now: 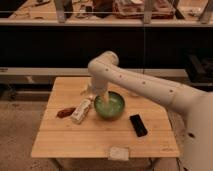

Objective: Stand the bottle upright

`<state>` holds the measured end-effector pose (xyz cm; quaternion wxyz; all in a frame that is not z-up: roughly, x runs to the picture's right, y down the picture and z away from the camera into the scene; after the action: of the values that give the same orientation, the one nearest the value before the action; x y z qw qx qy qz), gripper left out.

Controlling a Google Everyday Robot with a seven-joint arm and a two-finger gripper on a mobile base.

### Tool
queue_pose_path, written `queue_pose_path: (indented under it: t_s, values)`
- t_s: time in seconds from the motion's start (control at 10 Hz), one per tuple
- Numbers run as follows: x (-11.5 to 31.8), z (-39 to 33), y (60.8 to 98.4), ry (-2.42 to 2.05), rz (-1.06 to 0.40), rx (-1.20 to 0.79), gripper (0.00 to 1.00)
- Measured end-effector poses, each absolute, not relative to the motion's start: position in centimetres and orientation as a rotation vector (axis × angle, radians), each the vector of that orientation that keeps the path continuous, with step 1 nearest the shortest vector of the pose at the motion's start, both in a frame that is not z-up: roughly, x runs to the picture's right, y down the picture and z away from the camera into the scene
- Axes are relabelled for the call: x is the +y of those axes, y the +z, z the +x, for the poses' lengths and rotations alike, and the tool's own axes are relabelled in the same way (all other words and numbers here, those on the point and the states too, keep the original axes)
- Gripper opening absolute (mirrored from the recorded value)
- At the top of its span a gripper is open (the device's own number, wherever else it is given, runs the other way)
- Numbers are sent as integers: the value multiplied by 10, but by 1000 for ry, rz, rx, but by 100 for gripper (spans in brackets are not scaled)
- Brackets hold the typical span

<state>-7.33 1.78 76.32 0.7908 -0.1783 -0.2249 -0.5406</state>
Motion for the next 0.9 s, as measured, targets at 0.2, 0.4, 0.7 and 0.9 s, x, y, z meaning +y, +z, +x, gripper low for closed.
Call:
queue_pose_path:
  t_s: [0.2, 0.4, 0.7, 0.9]
  values:
    - [-21, -98, 770, -1242, -405, -374, 80]
    - [-34, -108, 770, -1266, -410, -335, 80]
    - [-31, -104, 775, -1257, -431, -336, 80]
    - [-5, -113, 798, -1209, -492, -403, 80]
